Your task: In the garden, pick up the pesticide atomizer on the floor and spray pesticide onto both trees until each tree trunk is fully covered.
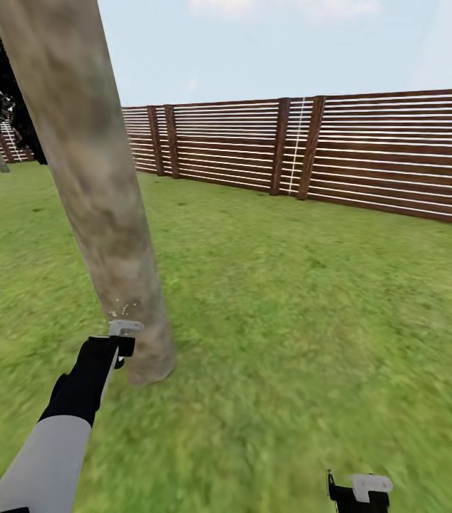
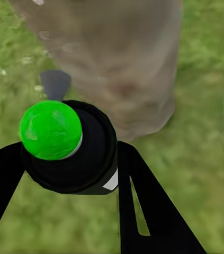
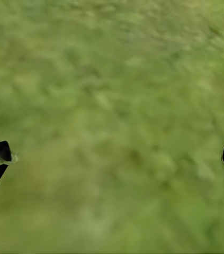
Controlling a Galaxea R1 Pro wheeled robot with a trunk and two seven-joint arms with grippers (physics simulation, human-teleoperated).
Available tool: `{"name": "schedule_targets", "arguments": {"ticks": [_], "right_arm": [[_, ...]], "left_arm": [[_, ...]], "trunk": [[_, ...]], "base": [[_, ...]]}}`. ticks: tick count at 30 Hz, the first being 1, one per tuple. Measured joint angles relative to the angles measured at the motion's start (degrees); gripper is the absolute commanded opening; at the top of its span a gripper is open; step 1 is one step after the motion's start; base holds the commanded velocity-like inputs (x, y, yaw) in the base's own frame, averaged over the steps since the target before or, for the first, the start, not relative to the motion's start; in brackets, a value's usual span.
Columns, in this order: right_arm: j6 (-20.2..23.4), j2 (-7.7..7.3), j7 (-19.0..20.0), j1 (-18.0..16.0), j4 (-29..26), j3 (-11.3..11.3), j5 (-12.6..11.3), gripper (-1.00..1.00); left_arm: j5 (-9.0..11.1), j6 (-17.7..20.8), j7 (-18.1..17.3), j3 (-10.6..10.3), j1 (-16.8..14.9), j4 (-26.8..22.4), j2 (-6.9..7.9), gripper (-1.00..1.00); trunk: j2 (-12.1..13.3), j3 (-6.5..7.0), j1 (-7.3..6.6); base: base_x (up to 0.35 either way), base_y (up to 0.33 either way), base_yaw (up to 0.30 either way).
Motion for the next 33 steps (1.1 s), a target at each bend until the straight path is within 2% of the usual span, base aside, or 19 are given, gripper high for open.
{"name": "schedule_targets", "arguments": {"ticks": [14, 19, 23, 24, 26, 28, 29, 31, 33], "right_arm": [[0.00, 0.00, 0.00, 0.00, 0.00, 0.00, -0.01, 1.00], [0.00, 0.00, 0.00, 0.00, 0.00, 0.00, -0.01, 1.00], [0.00, -0.02, 0.00, 0.01, 0.00, 0.00, -0.01, 1.00], [0.00, -0.05, 0.00, 0.00, 0.00, 0.00, -0.01, 1.00], [0.00, -0.05, 0.00, 0.00, 0.00, 0.01, 0.02, 1.00], [0.00, -0.08, 0.00, 0.00, 0.00, 0.00, 0.00, 1.00], [0.00, -0.05, 0.04, 0.00, 0.00, 0.00, 0.01, 1.00], [0.00, -0.02, 0.08, 0.00, 0.00, 0.00, 0.00, 1.00], [0.00, -0.01, 0.08, 0.00, 0.00, 0.00, -0.01, 1.00]], "left_arm": [[0.28, 0.03, 0.00, -0.19, 0.00, 1.74, -0.15, -1.00], [0.50, 0.01, 0.00, -0.31, 0.01, 2.33, -2.46, -1.00], [0.19, 0.00, 0.00, -0.28, 0.00, 2.78, -2.90, -1.00], [-0.15, -0.01, 0.00, -0.10, 0.02, 3.03, -2.63, -1.00], [-0.72, -0.12, 0.01, 1.04, 0.73, 3.89, -0.74, -1.00], [-0.81, -0.12, -0.03, 2.31, 2.02, 4.11, 2.12, -1.00], [-0.63, -0.20, -0.21, 3.91, 2.51, 4.82, 3.87, -1.00], [0.23, -1.01, -0.26, 5.30, 2.95, 7.55, 4.54, -1.00], [0.63, -3.06, -0.12, 5.50, 3.11, 8.81, 3.62, -1.00]], "trunk": [[0.00, 0.00, 0.00], [0.00, 0.00, 0.00], [0.00, 0.00, 0.00], [0.00, 0.00, 0.00], [0.00, 0.00, 0.00], [0.00, 0.00, 0.00], [0.00, -0.01, 0.00], [0.00, 0.00, 0.00], [0.00, 0.00, 0.00]], "base": [[0.036, -0.273, 0.254], [0.134, -0.274, 0.151], [0.138, -0.274, 0.005], [0.138, -0.274, 0.000], [0.139, -0.274, 0.000], [0.139, -0.274, 0.000], [0.139, -0.274, 0.000], [0.142, -0.259, 0.000], [0.128, -0.162, 0.012]]}}
